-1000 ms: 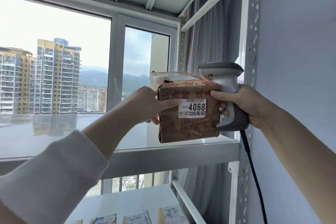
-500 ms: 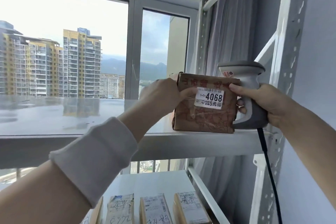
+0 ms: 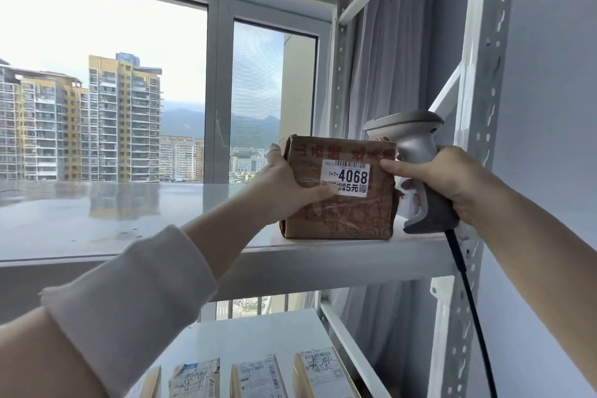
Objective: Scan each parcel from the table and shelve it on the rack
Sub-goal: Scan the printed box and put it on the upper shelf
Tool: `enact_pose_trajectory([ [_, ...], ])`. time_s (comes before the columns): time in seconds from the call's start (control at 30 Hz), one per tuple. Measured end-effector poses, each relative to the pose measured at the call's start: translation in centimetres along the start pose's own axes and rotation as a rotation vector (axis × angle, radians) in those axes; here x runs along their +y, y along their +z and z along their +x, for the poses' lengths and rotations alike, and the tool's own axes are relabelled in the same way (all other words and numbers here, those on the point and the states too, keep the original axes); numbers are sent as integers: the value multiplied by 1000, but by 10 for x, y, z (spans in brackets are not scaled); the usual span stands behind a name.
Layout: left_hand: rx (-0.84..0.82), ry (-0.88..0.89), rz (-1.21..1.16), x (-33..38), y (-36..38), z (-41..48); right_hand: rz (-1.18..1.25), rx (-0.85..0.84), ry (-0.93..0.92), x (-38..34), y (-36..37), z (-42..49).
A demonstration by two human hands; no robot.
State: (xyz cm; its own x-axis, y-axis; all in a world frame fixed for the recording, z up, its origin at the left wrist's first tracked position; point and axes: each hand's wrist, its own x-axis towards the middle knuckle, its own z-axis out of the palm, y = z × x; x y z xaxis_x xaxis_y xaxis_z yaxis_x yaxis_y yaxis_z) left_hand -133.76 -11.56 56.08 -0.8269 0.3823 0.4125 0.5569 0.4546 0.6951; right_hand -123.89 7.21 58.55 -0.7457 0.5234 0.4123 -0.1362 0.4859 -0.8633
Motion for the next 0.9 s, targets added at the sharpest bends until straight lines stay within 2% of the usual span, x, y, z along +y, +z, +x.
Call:
enact_pose_trajectory([
  [0.13,-3,-23,-34,-5,1,16,-37,-10,22,-5,10,12],
  [0.5,-45,-93,102,-8,-2,50,-24,-25,109,-2,38,52],
  [0.9,-102,-183,32,-15,-6,82,-59,-109,171,-6,50,74],
])
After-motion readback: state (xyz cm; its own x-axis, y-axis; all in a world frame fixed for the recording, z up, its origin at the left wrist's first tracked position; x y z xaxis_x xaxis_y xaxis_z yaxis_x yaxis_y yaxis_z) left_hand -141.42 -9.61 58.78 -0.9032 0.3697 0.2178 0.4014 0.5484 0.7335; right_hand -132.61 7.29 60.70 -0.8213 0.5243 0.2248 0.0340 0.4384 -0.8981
